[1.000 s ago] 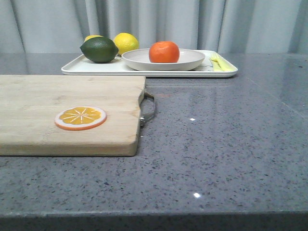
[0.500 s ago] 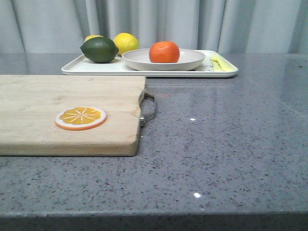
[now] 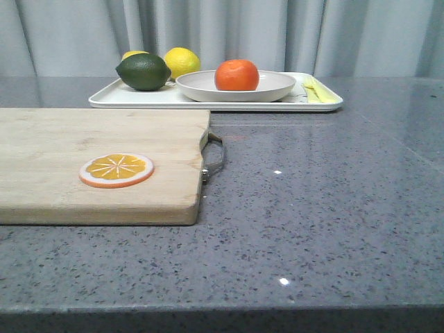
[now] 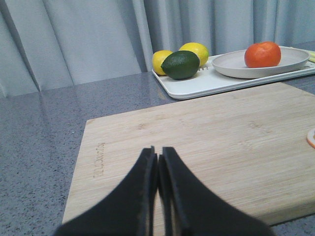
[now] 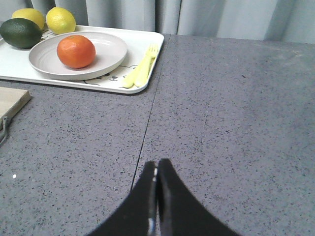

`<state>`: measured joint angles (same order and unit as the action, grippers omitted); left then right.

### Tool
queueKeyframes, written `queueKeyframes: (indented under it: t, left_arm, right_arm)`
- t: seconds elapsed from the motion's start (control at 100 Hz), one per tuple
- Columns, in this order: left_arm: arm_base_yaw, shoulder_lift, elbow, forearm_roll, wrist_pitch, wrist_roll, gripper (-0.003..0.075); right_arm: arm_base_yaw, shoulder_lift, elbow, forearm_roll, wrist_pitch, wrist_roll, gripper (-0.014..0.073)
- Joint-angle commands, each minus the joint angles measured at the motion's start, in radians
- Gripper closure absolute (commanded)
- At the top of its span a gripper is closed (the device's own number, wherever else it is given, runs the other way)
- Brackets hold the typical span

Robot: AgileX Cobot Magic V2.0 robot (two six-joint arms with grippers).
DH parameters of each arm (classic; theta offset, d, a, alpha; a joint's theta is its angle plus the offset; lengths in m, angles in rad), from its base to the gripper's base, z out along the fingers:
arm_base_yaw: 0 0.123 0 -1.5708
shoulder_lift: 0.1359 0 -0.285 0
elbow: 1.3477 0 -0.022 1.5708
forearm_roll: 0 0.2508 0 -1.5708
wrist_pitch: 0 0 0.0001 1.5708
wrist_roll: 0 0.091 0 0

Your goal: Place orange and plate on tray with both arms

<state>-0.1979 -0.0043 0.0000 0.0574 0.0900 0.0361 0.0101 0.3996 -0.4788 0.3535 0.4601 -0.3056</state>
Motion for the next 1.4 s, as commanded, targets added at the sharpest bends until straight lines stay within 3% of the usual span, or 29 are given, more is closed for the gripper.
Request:
queueKeyframes:
  t: [0.0,0.33,1.39]
  left_arm:
    - [0.003,-0.033,0.007,0.003,-0.067,-0.013,0.0739]
    - [0.048,-0.033,0.007,0.003,-0.065,-0.013,0.0739]
    - [0.05,-0.033,0.007,0.003,-0.065,-0.013,0.0739]
  right_arm:
    - [-0.004,0.005,-0.026,0.01,-0.061,-0.009,0.0662]
    - [-0.004,0.005,-0.026,0.01,-0.058,-0.009,0.0662]
    - [0.005,0.002,-0.026,-0.006,-0.082,-0.009,0.0662]
